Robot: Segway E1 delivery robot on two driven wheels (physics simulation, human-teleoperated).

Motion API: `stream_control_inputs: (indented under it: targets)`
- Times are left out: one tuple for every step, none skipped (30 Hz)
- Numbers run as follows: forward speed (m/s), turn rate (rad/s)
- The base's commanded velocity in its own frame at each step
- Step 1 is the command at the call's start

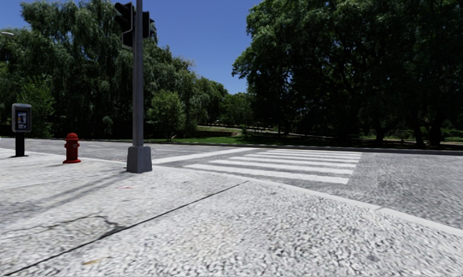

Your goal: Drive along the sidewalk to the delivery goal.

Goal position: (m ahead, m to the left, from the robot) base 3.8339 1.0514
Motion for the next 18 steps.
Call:
stream_control_inputs:
  targets:
    - [1.52,0.2]
    - [1.52,0.2]
    - [1.52,0.17]
    - [1.52,0.15]
    - [1.52,0.15]
    - [1.52,0.15]
    - [1.52,0.14]
    - [1.52,0.14]
    - [1.52,0.14]
    - [1.52,0.14]
    - [1.52,0.14]
    - [1.52,0.14]
    - [1.52,0.14]
    - [1.52,0.12]
    - [1.52,0.05]
    - [1.52,0.05]
    - [1.52,0.0]
    - [1.52,0.0]
